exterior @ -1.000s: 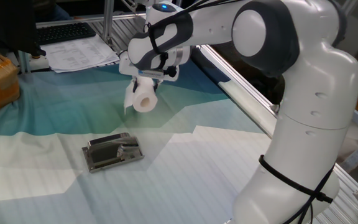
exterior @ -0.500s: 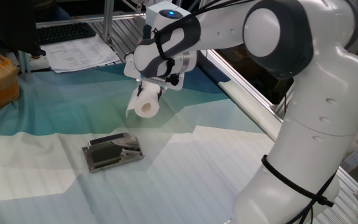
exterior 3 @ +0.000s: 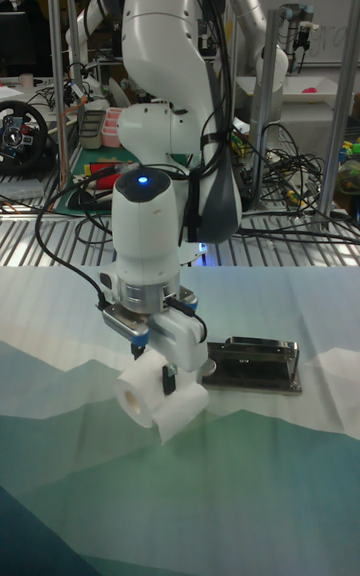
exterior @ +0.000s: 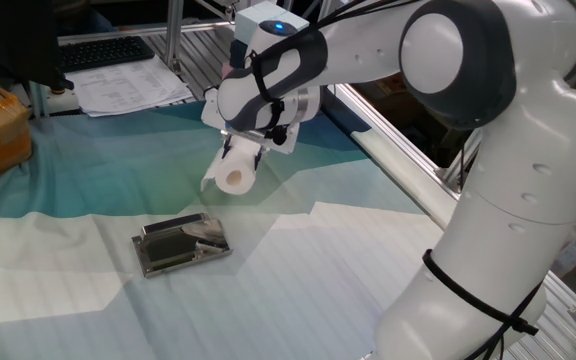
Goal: Put the toilet paper on its holder
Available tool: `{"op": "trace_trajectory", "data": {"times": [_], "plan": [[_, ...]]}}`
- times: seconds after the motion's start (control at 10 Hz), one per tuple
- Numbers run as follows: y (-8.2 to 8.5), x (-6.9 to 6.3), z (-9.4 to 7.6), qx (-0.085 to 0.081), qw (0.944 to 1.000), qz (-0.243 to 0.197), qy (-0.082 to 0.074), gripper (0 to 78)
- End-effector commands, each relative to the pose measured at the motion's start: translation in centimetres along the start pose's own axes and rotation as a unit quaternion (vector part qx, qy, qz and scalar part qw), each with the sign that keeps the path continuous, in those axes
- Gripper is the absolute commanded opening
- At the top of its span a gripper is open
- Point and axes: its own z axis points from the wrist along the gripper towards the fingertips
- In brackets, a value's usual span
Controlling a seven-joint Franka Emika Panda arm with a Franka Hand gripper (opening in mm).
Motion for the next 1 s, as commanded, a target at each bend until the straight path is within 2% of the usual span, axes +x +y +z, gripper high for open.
{"op": "trace_trajectory", "data": {"times": [0.1,0.8,1.0], "plan": [[-0.6,1.18,-0.3,-0.01,0.9988,0.048,0.008,1.3],[-0.59,1.4,-0.33,-0.008,0.999,0.043,0.007,1.3],[-0.59,1.4,-0.33,-0.003,0.9982,0.06,0.005,1.3]]}}
